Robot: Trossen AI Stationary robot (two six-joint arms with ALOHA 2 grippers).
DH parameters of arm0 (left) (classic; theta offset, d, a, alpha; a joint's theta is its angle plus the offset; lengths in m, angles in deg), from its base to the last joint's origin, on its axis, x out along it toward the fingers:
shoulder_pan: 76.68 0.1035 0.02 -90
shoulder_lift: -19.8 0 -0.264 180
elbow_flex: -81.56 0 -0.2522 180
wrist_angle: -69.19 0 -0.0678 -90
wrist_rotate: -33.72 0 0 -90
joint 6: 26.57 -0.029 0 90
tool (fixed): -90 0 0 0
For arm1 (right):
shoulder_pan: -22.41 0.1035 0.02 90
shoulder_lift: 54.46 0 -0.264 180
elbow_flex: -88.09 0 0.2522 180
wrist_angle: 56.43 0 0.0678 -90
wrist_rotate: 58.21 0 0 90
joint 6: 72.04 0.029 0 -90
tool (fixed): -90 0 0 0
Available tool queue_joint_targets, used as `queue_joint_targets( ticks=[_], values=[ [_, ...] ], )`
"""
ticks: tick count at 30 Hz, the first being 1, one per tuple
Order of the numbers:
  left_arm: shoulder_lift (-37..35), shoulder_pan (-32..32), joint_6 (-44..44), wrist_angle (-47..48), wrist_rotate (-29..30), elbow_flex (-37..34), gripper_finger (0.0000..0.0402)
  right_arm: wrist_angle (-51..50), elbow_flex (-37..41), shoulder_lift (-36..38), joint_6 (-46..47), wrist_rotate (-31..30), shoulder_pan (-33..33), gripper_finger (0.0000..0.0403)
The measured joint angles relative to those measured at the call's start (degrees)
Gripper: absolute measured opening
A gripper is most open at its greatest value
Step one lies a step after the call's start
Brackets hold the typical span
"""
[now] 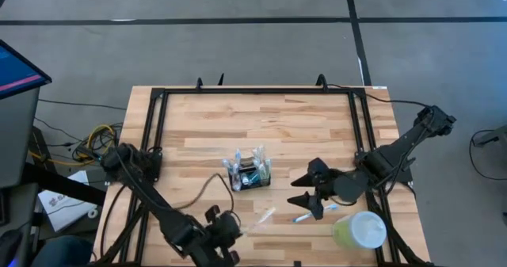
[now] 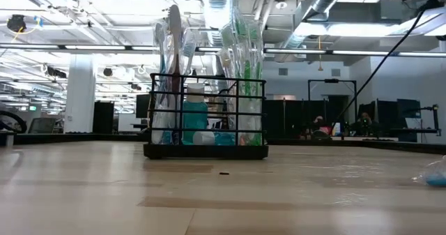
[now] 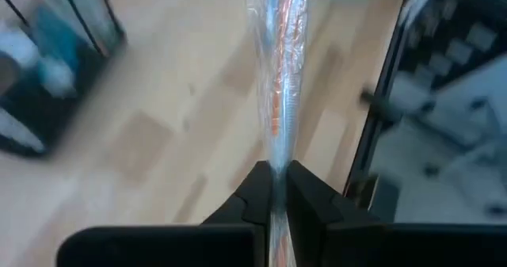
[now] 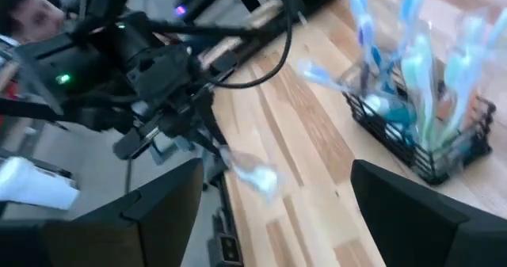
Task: Pick & Place toothbrushing station
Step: Put the orange toothbrush into the top right section of the mesh organizer
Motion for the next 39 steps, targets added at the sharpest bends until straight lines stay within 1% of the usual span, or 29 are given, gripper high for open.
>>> queue_joint_targets(
  ticks=[3, 6, 8, 11, 15, 18, 20, 25, 27, 34, 36, 39],
  values=[
    [-4.13, -0.04, -0.08, 0.01, 7.48, -0.02, 0.001, 2.24, 0.0, 2.22, -2.56, -0.73, -0.56, 0.0311],
    [-8.55, 0.57, -1.41, -0.2, 13.94, 0.0, 0.001, 7.65, 0.0, 4.33, -8.33, -0.94, -1.57, 0.0311],
    [-11.07, 1.57, -4.12, -0.71, 16.3, 0.0, 0.001, 13.17, 0.0, 5.2, -12.35, -0.88, -2.78, 0.0311],
    [-15.16, 2.98, -9.15, -2.25, 19.42, 0.02, 0.001, 23.08, -0.02, 5.67, -18.22, 0.94, -5.49, 0.0311],
    [-19.73, 4.88, -18.3, -5.44, 20.24, 0.04, 0.001, 35.53, -0.04, 5.24, -22.42, 5.64, -9.99, 0.0311],
    [-22.83, 6.47, -26.73, -9.93, 19.11, 0.06, 0.001, 39.73, -0.04, 4.46, -22.45, 9.63, -14.17, 0.0311],
    [-24.72, 7.66, -32.11, -12.46, 17.61, 0.09, 0.001, 40.18, -0.01, 3.98, -22.45, 10.97, -16.99, 0.0311],
    [-28.01, 11.88, -38.27, -13.52, 12.88, 0.09, 0.001, 42.25, -0.03, 3.18, -23.31, 13.92, -21.08, 0.0311],
    [-28.76, 14.37, -39.11, -13.78, 10.34, 0.09, 0.001, 43.37, 0.02, 2.96, -24.01, 14.15, -21.45, 0.0311],
    [-27.87, 23.89, -38.75, -15.14, -3.39, 0.09, 0.001, 44.04, -0.02, 1.64, -26.34, 13.91, -23.76, 0.0311],
    [-27.25, 25.72, -38.78, -15.52, -5.99, 0.09, 0.001, 43.9, -0.02, 1.36, -26.45, 13.95, -24.22, 0.0311],
    [-27.09, 27.1, -39.58, -16.09, -7.34, 0.09, 0.001, 43.91, -0.02, 1.36, -26.48, 13.6, -24.39, 0.0311]
  ],
)
